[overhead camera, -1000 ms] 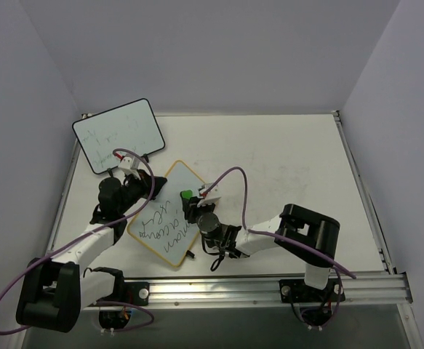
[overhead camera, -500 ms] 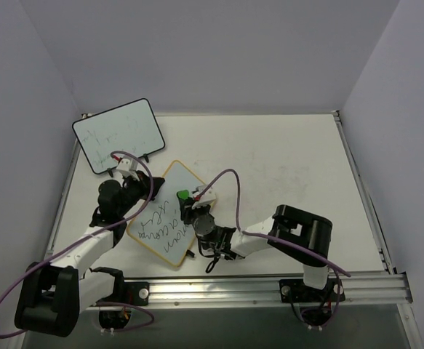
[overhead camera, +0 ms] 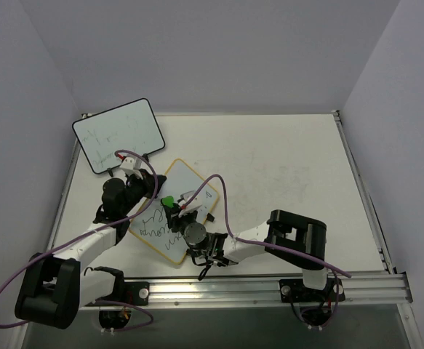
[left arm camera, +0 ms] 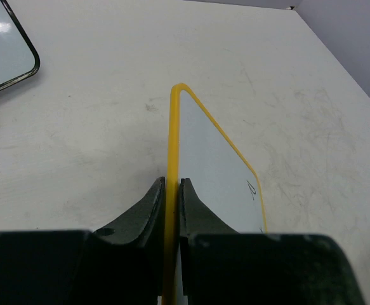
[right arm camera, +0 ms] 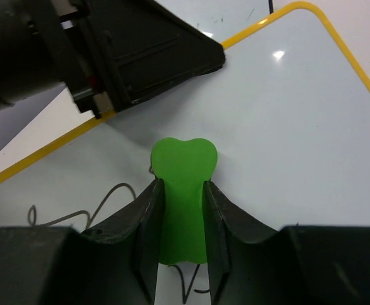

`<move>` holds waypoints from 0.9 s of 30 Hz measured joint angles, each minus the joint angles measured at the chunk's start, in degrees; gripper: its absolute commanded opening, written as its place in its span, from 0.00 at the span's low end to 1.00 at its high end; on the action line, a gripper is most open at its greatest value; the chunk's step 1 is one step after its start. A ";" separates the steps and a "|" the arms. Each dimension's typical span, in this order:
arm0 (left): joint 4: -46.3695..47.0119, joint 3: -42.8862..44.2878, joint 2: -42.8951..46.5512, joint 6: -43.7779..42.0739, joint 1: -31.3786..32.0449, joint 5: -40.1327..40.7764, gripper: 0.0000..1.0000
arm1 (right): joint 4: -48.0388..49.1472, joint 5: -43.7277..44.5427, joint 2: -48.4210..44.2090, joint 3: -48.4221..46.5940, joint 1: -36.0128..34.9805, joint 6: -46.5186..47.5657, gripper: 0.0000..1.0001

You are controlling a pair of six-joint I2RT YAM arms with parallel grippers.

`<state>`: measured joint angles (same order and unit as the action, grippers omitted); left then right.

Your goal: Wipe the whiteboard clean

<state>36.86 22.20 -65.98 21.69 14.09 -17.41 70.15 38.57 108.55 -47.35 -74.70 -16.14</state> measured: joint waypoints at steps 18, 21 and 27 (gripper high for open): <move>5.75 4.42 -8.90 -1.07 1.16 -0.57 0.02 | 1.27 -4.20 0.09 0.50 2.10 -1.62 0.00; 5.81 4.42 -8.87 -1.20 1.27 -0.48 0.02 | 2.08 -4.92 -0.13 1.36 3.93 -2.58 0.00; 4.90 4.31 -7.89 -1.40 1.70 0.59 0.02 | 2.67 -4.87 -0.13 1.81 6.08 -3.28 0.00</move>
<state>41.76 26.50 -73.87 20.29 15.79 -16.82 72.82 33.69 108.42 -45.54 -68.62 -19.42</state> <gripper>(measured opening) 0.164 0.243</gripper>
